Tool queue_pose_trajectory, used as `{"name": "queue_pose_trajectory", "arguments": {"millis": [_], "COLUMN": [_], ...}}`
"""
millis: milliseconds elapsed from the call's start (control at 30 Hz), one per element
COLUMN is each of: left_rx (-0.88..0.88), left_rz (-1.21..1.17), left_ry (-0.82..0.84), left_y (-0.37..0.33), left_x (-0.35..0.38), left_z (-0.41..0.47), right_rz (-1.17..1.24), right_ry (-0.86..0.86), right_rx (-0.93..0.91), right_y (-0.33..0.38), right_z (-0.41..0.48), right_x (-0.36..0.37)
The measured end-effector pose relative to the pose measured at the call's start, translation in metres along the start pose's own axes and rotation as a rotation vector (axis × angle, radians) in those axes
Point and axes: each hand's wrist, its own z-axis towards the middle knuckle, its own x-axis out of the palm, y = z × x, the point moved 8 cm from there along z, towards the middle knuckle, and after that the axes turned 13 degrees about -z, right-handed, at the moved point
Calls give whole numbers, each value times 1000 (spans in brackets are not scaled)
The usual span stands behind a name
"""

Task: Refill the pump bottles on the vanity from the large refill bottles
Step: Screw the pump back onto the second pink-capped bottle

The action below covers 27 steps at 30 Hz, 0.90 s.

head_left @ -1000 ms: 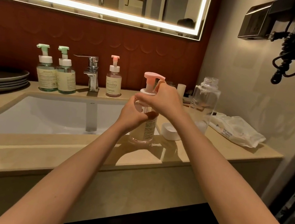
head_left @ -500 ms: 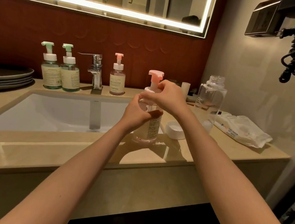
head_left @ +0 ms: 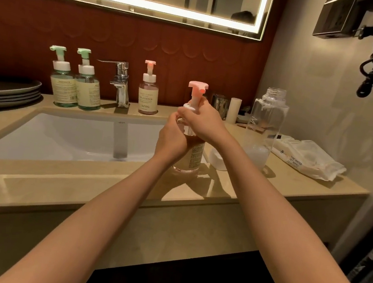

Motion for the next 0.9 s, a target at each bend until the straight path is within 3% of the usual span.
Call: {"name": "queue_pose_trajectory", "arguments": {"millis": [300, 500, 700, 767, 900], "left_rx": [87, -83, -219, -203, -175], "left_rz": [130, -126, -154, -131, -147], "left_ry": [-84, 250, 452, 433, 234], "left_y": [-4, -2, 12, 14, 19], "left_x": [-5, 2, -1, -1, -12], "left_z": [-3, -1, -1, -2, 6], "right_rz": [-58, 200, 375, 395, 516], "right_ry": [-134, -15, 106, 93, 85], "right_rx": [61, 24, 30, 27, 100], "right_y": [2, -1, -4, -6, -20], "right_z": [4, -1, 1, 1, 1], "right_x": [2, 0, 1, 1, 7]}}
